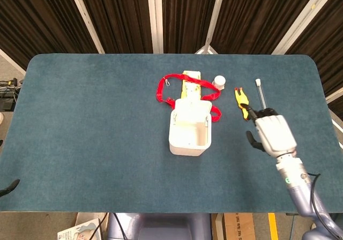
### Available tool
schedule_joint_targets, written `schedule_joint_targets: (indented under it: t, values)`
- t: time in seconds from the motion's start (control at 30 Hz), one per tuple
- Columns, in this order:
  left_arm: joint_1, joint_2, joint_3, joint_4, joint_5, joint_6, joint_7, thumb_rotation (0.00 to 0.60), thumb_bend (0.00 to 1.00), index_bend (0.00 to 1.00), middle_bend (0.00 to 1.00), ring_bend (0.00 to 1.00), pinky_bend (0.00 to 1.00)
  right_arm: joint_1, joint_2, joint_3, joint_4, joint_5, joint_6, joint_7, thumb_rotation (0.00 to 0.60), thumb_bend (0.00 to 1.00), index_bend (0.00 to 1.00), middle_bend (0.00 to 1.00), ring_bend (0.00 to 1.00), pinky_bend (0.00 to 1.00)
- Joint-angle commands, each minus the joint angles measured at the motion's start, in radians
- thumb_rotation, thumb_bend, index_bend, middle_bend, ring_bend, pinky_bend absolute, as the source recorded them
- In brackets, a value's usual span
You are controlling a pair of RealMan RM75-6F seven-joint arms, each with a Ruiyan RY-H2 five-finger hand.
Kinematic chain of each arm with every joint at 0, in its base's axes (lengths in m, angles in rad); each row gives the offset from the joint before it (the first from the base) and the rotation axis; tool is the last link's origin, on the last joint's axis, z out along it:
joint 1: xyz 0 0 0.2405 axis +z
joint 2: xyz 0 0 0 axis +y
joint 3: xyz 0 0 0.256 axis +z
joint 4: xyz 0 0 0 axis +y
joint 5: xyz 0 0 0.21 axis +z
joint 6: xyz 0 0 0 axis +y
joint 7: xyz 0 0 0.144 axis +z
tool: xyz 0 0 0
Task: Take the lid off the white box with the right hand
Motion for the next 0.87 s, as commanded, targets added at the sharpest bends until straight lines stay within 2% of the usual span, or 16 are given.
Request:
schedule_joint_targets:
  t: [0.03,0.27,0.4,0.63,0.87]
  values:
    - [0.0,0.0,0.002,0.0,0.002,-0.001,0.0,0.6,0.05,0.1,0.0,0.0,0.0,-0.086,-0.025,-0.062,0.05,-0.101,0.097,-0.015,0.6,0.37,0.14,0.2,0.22,0.16]
    - [0.002,0.01,0.009,-0.005,0.0,-0.01,0.003,0.6,0.05,0.1,0.0,0.0,0.0,-0.268,-0.138,-0.181,0.213,-0.318,0.329,-0.024,0.6,0.35,0.14,0.18,0.18,0.14]
    - [-0.001,0.023,0.017,-0.018,-0.006,-0.031,0.013,0.6,0.05,0.1,0.0,0.0,0.0,-0.343,-0.214,-0.229,0.332,-0.397,0.402,0.001,0.6,0.35,0.14,0.18,0.17,0.12]
    - [-0.003,0.035,0.028,-0.022,0.012,-0.039,0.005,0.6,0.05,0.12,0.0,0.0,0.0,-0.4,-0.297,-0.237,0.45,-0.447,0.446,0.008,0.6,0.35,0.14,0.18,0.16,0.12]
    - [-0.006,0.034,0.029,-0.01,0.028,-0.036,-0.007,0.6,0.05,0.12,0.0,0.0,0.0,-0.419,-0.317,-0.223,0.47,-0.468,0.447,-0.007,0.6,0.35,0.14,0.18,0.16,0.12]
